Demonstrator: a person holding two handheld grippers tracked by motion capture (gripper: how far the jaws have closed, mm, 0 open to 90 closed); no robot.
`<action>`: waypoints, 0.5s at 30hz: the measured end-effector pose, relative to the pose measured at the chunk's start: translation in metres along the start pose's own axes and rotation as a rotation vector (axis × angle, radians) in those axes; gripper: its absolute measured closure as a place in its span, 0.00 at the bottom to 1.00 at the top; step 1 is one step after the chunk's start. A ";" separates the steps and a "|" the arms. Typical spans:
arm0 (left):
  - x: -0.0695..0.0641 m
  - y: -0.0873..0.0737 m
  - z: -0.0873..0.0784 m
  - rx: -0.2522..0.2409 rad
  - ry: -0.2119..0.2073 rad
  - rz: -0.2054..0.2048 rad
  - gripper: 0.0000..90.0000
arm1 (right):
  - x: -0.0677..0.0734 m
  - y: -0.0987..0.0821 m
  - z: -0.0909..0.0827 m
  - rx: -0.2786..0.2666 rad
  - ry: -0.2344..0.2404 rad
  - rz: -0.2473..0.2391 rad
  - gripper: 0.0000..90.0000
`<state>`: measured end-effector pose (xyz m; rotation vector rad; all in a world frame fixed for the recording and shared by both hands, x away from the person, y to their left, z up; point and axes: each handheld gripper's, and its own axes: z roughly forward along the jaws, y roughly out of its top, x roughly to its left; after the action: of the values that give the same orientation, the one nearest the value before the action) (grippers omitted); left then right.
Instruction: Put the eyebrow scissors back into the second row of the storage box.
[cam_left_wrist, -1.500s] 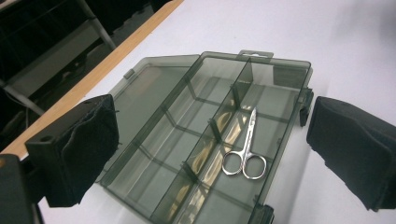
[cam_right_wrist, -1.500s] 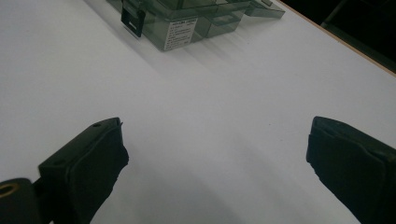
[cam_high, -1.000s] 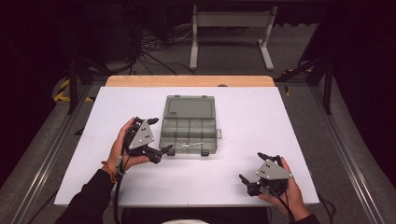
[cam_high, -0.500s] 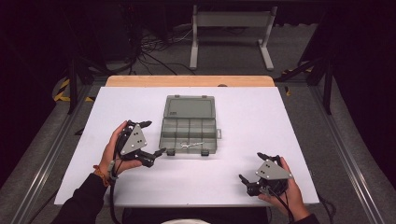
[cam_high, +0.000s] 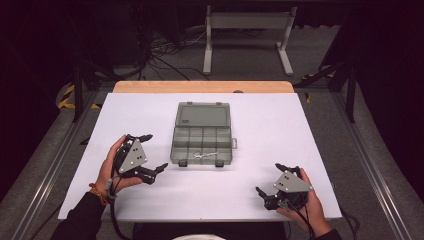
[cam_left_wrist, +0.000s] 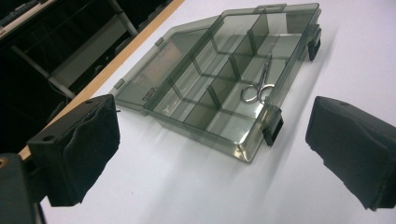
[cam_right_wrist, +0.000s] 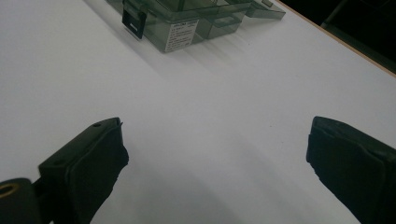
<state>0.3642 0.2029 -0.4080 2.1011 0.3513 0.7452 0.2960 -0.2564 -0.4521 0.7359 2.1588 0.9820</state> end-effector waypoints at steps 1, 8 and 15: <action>0.000 -0.002 -0.001 0.004 0.003 0.003 0.04 | 0.000 0.000 0.000 0.001 0.000 0.000 0.06; -0.002 -0.015 -0.008 0.026 0.007 -0.008 0.04 | -0.001 0.000 0.000 0.000 -0.002 0.001 0.06; -0.006 -0.029 -0.013 0.064 0.014 -0.012 0.04 | 0.000 0.000 0.000 0.003 0.000 0.000 0.06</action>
<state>0.3518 0.2255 -0.4272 2.1534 0.3996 0.7512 0.2964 -0.2568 -0.4524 0.7375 2.1611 0.9786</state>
